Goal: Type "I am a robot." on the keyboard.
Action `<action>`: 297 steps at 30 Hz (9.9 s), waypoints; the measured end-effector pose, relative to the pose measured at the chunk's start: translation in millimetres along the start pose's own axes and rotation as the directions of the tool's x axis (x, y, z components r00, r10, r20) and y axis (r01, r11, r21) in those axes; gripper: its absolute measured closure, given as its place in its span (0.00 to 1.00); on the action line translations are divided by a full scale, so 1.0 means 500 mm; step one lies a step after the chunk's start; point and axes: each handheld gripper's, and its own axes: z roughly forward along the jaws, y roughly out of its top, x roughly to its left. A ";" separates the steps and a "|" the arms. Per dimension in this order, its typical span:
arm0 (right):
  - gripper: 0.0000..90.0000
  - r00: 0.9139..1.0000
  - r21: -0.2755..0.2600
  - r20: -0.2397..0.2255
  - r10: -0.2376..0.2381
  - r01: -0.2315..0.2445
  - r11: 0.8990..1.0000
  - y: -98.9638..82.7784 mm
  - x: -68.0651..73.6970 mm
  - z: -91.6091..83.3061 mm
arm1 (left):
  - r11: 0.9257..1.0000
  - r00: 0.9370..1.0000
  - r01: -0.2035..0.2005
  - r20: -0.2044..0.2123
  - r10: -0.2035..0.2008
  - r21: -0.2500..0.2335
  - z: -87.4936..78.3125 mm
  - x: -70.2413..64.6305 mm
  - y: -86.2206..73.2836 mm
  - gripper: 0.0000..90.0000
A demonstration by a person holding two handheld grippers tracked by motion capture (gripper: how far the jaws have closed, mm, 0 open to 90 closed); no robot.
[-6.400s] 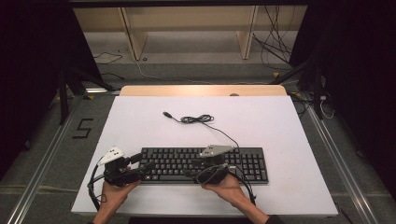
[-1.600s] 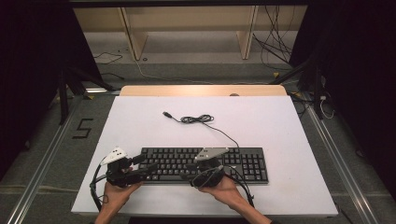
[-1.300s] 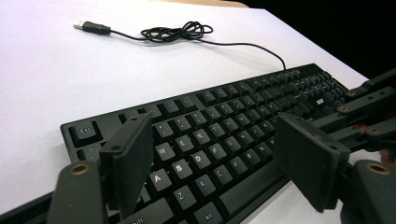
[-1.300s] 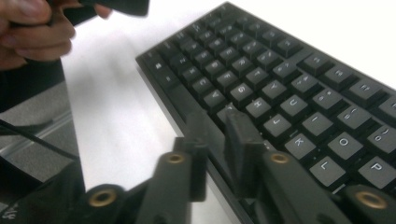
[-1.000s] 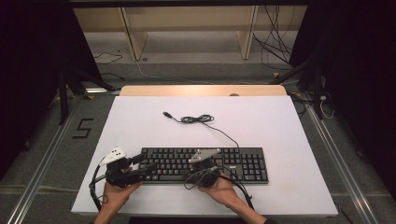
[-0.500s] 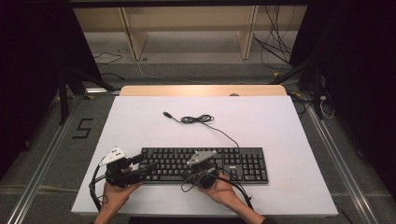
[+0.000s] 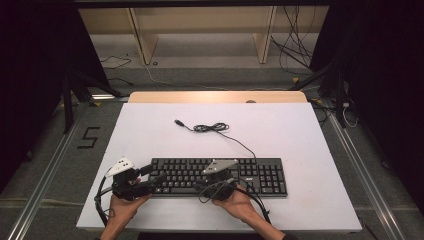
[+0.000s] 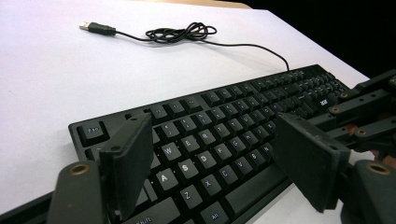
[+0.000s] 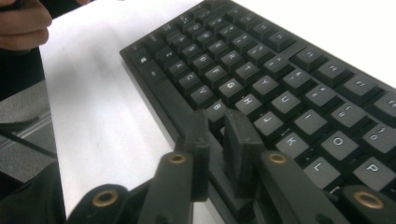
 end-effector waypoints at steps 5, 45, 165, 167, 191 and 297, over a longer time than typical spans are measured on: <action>0.76 1.000 -0.022 0.006 0.017 -0.017 1.000 0.003 -0.008 -0.007 | 1.000 1.000 0.000 -0.001 0.000 0.001 0.001 0.000 0.000 0.32; 0.40 0.995 -0.174 0.047 0.093 -0.083 0.981 -0.012 -0.041 -0.100 | 0.985 0.994 -0.107 0.014 0.106 0.134 0.084 -0.015 0.022 0.91; 0.99 0.989 -0.009 0.128 0.074 -0.073 0.997 0.027 -0.074 -0.021 | 0.997 0.999 -0.039 0.022 0.038 0.068 0.032 -0.011 0.009 0.31; 1.00 0.987 0.000 0.139 0.077 -0.078 0.997 0.028 -0.078 -0.015 | 0.997 0.999 -0.041 0.023 0.040 0.070 0.031 -0.011 0.009 0.31; 0.99 0.978 0.039 0.178 0.107 -0.115 0.993 0.025 -0.091 0.008 | 0.996 0.998 -0.051 0.022 0.050 0.067 0.030 -0.013 0.007 0.31; 0.40 0.997 -0.141 0.020 0.072 -0.069 0.988 0.000 -0.027 -0.093 | 0.942 0.978 -0.196 0.126 0.167 0.273 0.149 -0.066 -0.005 0.99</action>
